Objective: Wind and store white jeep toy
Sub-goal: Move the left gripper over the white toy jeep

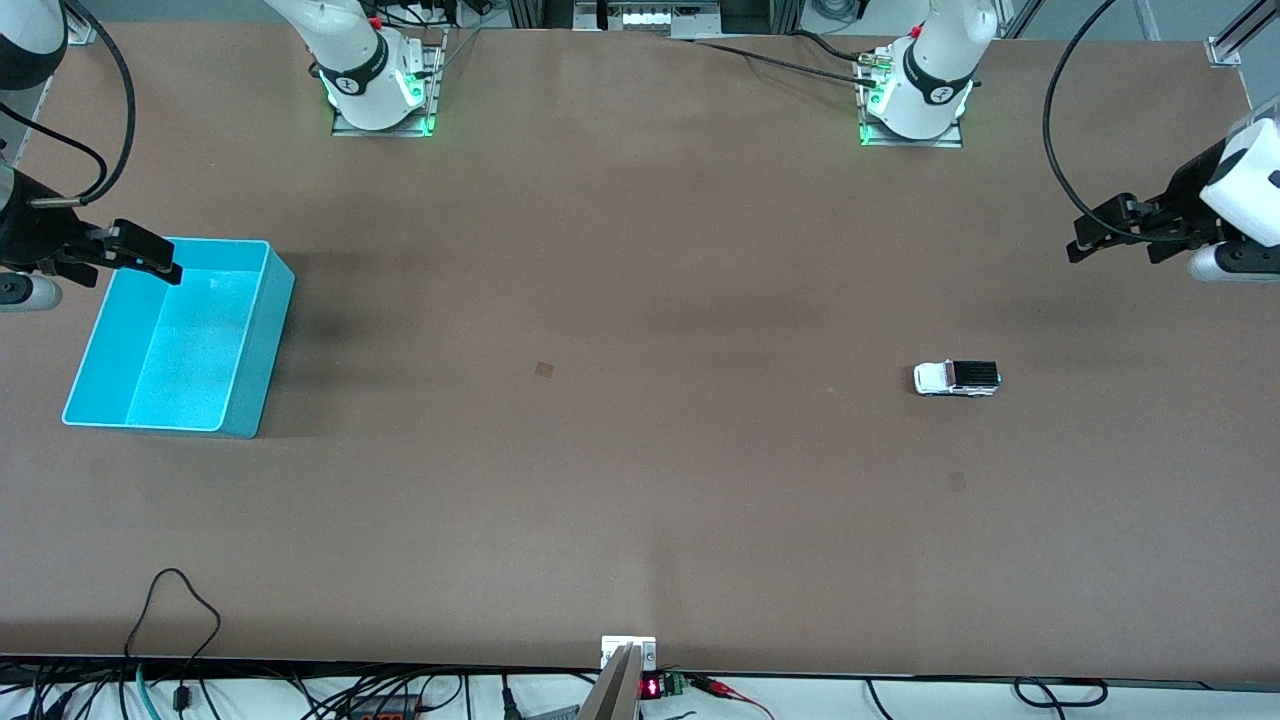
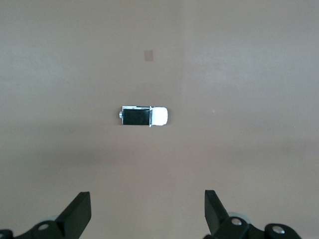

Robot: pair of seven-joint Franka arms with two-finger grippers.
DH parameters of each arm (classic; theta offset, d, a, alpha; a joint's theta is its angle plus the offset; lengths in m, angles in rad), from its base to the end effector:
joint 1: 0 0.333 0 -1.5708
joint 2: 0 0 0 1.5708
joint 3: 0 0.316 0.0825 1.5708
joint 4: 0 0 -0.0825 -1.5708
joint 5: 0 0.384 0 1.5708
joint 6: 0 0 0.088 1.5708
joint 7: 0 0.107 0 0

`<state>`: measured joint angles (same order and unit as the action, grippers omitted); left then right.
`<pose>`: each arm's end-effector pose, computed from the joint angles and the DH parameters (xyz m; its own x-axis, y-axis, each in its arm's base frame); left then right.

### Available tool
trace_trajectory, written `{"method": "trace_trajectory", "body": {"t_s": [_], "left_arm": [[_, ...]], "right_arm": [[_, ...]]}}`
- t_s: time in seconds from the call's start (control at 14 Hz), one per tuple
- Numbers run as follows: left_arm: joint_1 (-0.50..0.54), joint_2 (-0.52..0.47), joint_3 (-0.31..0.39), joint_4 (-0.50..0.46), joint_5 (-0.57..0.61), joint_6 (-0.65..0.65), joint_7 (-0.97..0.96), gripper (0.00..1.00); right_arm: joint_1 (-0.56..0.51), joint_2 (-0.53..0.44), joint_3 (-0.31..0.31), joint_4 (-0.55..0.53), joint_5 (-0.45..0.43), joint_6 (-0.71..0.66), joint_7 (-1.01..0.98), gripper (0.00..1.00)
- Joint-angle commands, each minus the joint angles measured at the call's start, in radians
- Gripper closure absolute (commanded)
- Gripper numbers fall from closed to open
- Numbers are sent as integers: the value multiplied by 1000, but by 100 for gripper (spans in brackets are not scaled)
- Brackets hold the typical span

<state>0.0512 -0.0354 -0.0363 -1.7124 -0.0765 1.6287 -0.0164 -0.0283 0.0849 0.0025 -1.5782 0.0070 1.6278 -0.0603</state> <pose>0.5447 0.0000 0.5822 0.9981 0.0357 -0.0497 0.0394 -0.9965 0.0739 0.5830 -0.0144 0.5776 0.9988 0.0341 -0.0348 0.0338 -0.9994 -0.0093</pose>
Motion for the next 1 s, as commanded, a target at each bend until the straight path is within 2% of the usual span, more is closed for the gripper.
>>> {"method": "trace_trajectory", "body": {"t_s": [0.0,0.5,0.64,0.93], "left_arm": [[1,15,-8,-24,21,-6,-4,0],[-13,167,-14,-12,21,14,9,0],[-14,216,-14,-36,20,68,10,0],[-14,239,-14,-125,21,179,15,0]], "right_arm": [[-2,-5,1,0,19,-5,7,0],[-2,15,-1,0,16,-6,0,0],[-4,30,-1,0,16,-8,-6,0],[-5,65,-1,0,16,-19,-6,0]]}}
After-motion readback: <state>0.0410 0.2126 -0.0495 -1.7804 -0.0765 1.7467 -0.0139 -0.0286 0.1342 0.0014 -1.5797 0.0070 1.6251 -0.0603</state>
